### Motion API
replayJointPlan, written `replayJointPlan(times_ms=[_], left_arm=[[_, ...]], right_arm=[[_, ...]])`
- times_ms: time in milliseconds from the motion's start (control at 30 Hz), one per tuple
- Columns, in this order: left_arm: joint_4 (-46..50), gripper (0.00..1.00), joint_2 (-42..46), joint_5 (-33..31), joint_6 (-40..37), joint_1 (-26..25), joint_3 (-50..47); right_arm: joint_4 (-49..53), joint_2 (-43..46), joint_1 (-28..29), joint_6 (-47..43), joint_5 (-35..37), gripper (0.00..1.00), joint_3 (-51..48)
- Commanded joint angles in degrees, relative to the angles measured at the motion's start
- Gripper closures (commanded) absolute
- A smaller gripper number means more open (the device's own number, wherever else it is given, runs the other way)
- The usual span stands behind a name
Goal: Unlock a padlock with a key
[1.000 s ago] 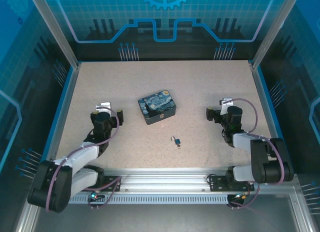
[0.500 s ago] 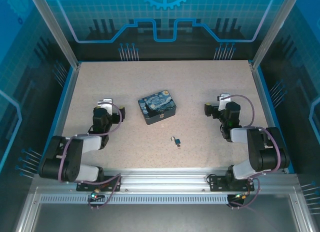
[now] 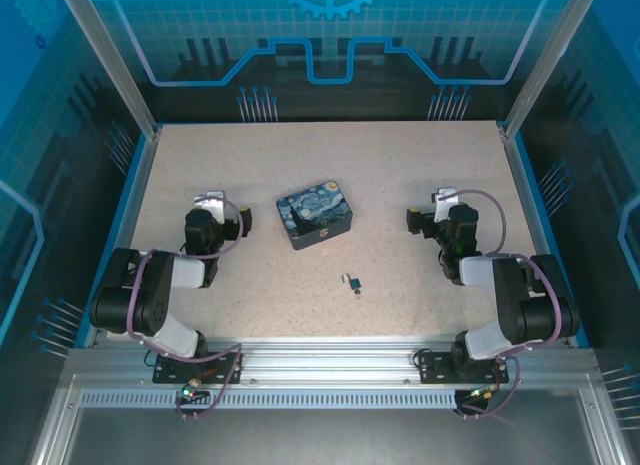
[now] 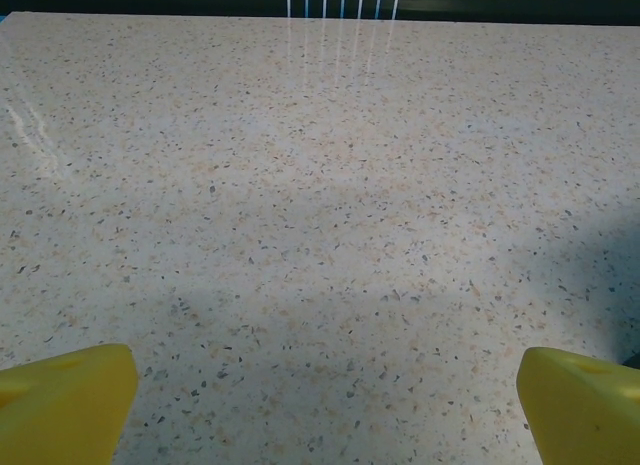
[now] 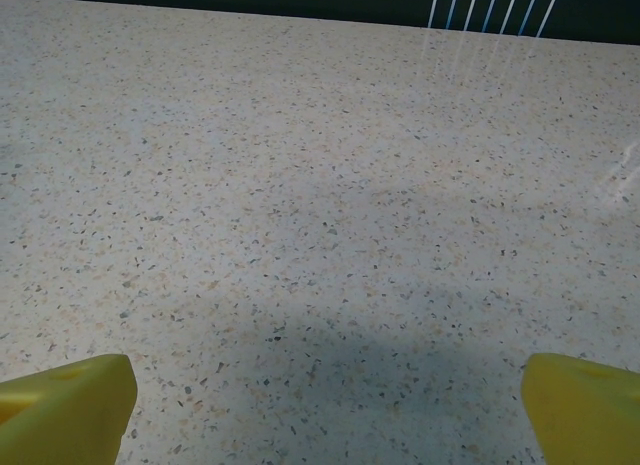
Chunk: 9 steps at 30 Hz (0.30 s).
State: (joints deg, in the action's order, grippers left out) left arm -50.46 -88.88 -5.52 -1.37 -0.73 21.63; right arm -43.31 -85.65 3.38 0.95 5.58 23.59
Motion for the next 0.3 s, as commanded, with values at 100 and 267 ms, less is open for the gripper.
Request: replayJointPlan(times_ms=[100, 267], left_arm=[[-1.2, 0.01, 0.2, 1.6, 1.4, 0.5, 0.6], [-1.2, 0.01, 0.3, 1.5, 1.4, 0.5, 0.6]], right_arm=[[0.3, -0.5, 0.4, -1.4, -1.1, 0.0, 1.3], [0.3, -0.5, 0.3, -1.4, -1.1, 0.0, 1.3]])
